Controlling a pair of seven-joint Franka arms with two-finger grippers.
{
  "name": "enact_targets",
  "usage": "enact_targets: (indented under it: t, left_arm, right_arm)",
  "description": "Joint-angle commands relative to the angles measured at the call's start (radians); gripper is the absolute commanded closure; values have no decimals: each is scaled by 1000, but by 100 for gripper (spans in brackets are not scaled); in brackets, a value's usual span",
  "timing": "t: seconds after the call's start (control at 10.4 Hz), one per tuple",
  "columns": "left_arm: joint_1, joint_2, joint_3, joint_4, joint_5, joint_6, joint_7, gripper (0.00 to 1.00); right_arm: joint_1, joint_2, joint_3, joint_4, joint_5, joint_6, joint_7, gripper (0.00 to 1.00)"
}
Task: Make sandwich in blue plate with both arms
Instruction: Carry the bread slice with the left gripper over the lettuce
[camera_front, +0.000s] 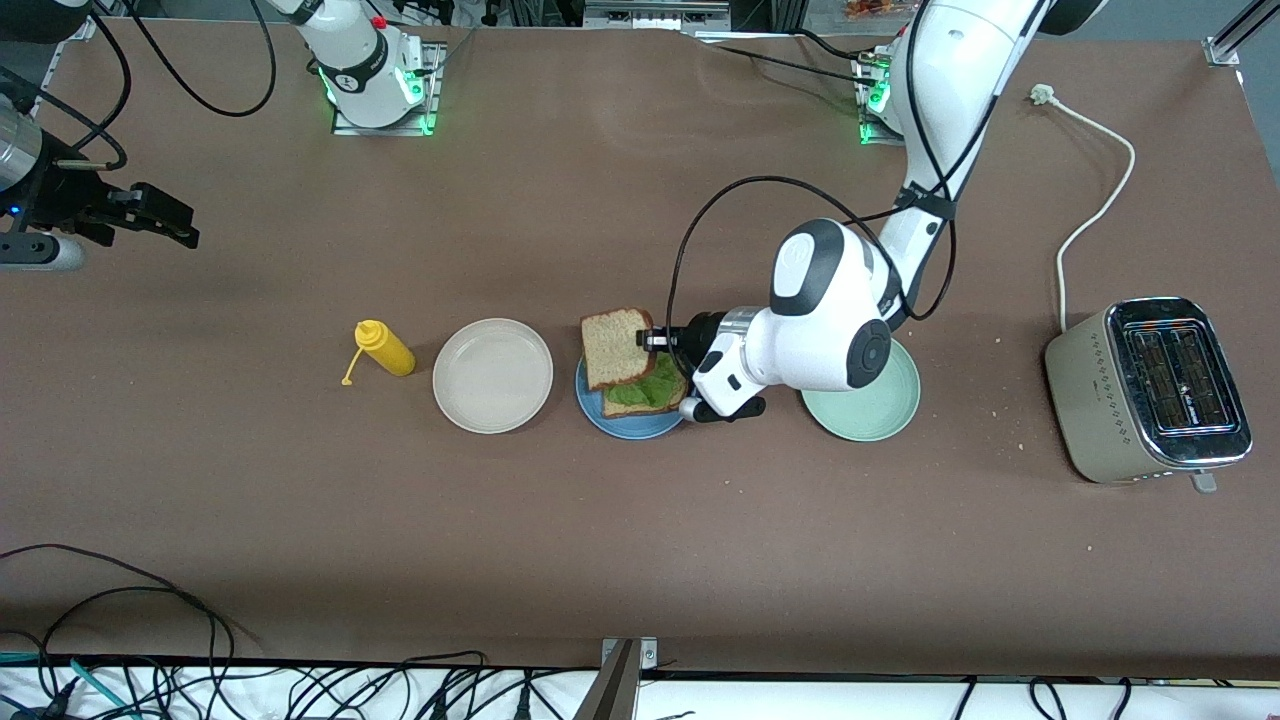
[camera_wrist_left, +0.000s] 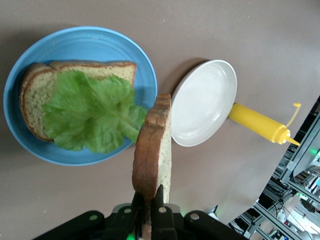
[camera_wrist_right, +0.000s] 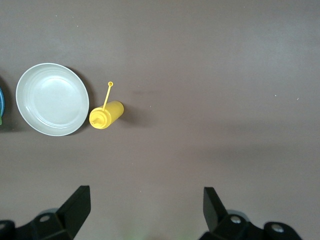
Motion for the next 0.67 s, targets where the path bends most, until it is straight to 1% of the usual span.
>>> enact_targets:
  t: [0.0,0.38,0.48,0.58]
  left_arm:
    - [-15,48,17,24,-24,46,8,100]
    - [-29,94,22,22,-22,86,10,99]
    - [-28,103,26,22,-24,88,10,80]
    - [-26,105,28,19,-24,88,10,70]
  right_arm:
    - [6,4,9,28,13,-43,16,0]
    - [6,5,15,29,11,-45,4,0]
    - [6,7,15,28,13,-45,9,0]
    - [6,10,14,29,13,-42,10,0]
